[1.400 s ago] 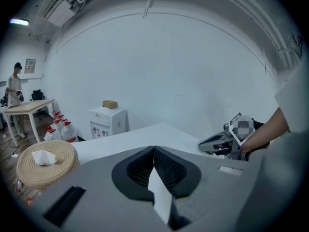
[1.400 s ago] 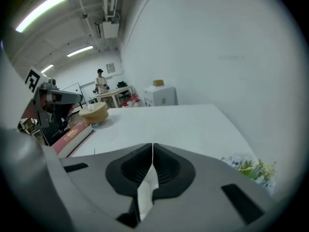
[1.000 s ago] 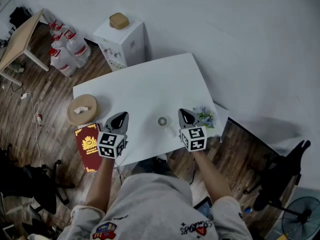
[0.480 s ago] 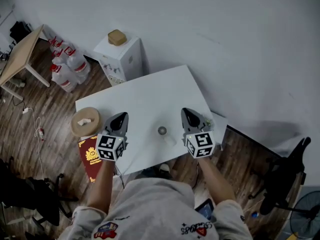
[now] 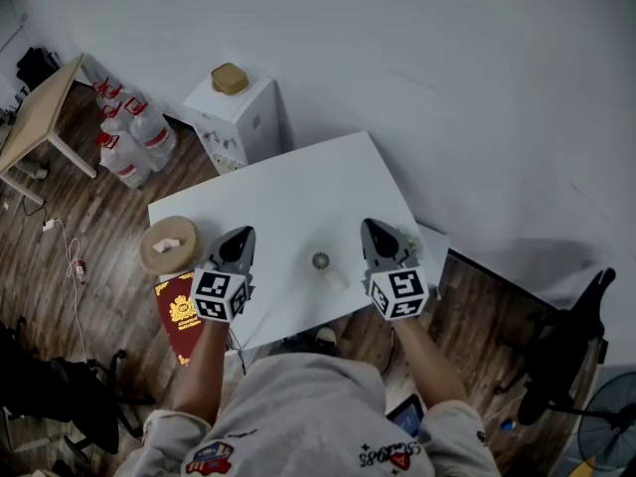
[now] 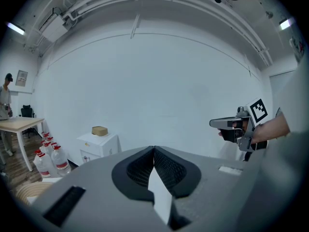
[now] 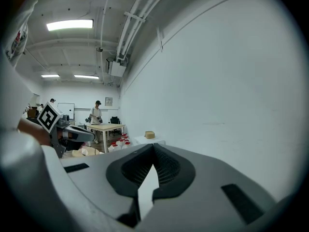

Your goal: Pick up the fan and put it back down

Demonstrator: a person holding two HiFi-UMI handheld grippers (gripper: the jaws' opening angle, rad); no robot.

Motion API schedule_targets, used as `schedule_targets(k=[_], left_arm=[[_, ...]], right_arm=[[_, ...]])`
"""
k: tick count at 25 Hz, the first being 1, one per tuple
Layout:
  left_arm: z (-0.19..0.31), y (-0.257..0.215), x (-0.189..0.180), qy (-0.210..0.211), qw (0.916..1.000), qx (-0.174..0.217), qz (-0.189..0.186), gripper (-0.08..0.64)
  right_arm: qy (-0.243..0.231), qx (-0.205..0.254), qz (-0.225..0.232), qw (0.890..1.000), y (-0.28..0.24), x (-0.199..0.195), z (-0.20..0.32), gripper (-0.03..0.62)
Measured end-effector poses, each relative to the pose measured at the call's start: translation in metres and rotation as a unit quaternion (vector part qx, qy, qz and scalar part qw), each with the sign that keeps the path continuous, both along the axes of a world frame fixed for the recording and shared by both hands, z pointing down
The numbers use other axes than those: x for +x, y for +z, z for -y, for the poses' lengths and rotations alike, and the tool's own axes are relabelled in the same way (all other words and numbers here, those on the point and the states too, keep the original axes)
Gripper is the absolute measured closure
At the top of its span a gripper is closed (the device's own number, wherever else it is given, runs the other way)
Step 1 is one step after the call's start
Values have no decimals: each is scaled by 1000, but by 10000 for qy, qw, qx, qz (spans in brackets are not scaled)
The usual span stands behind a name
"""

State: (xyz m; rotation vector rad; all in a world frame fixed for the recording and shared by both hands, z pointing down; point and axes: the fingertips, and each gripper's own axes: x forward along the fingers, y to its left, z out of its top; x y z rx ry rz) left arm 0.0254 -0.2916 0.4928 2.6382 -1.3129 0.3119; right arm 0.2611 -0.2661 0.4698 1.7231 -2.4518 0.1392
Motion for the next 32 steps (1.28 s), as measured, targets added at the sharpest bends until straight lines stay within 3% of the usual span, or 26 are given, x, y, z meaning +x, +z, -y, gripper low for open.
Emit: schedule_targets(k=[32], left_arm=[[-2, 15, 6, 231, 9997, -114, -41, 555]], right_arm=[[-10, 8, -50, 10000, 7, -13, -11, 591]])
